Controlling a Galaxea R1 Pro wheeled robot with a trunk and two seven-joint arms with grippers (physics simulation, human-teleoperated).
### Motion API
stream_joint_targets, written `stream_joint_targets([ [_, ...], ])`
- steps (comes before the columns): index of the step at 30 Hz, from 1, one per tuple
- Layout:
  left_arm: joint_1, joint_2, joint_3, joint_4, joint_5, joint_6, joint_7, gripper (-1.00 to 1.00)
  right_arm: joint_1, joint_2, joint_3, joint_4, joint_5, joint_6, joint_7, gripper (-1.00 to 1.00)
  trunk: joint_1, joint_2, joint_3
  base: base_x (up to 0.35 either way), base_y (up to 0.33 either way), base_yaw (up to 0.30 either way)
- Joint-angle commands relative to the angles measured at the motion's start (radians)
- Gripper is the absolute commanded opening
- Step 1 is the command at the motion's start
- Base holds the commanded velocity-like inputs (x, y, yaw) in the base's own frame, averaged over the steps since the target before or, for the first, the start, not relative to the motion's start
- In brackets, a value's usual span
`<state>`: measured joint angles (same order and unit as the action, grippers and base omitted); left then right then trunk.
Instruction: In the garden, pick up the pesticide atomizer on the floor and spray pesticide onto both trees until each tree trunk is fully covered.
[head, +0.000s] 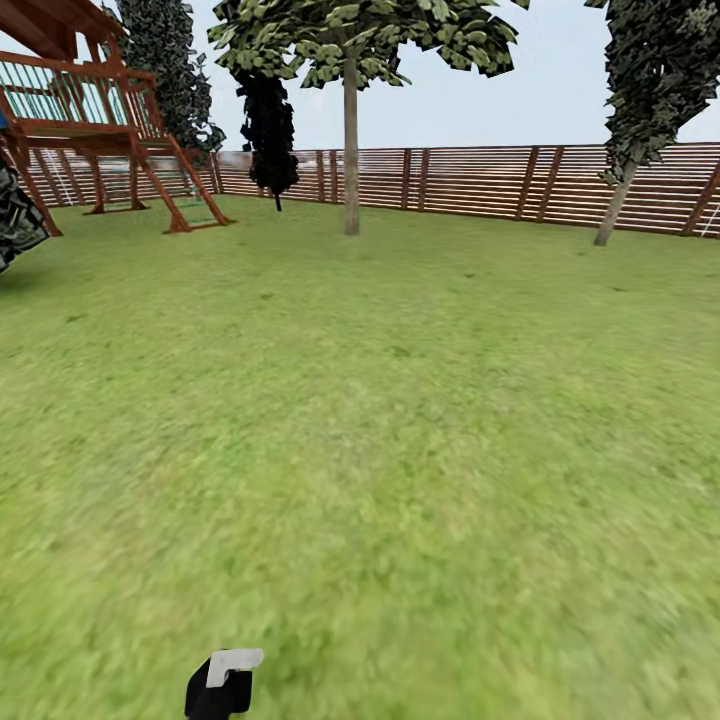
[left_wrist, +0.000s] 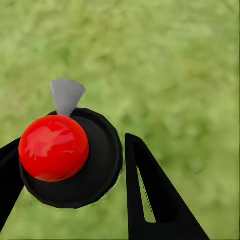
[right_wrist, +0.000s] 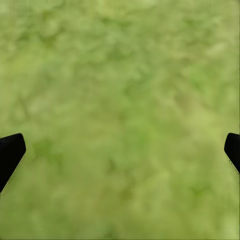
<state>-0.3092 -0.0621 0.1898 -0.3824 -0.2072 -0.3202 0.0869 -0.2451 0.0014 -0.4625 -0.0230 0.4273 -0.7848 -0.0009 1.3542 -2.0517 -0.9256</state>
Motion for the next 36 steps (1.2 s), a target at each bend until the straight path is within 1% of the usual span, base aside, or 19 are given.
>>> stream_joint_targets([
  [1,-0.001,-0.001,0.005,0.001,-0.011,-0.003,0.004,-1.0,0.0,0.0,-0.008,0.0,0.008,-0.002,0.0,1.0,0.0,0.0,-0.001,0.342,0.0,0.0],
  [36,-0.001,-0.001,0.005,0.001,-0.011,-0.003,0.004,-1.0,0.0,0.0,-0.008,0.0,0.008,-0.002,0.0,1.0,0.0,0.0,-0.001,0.342,0.0,0.0],
])
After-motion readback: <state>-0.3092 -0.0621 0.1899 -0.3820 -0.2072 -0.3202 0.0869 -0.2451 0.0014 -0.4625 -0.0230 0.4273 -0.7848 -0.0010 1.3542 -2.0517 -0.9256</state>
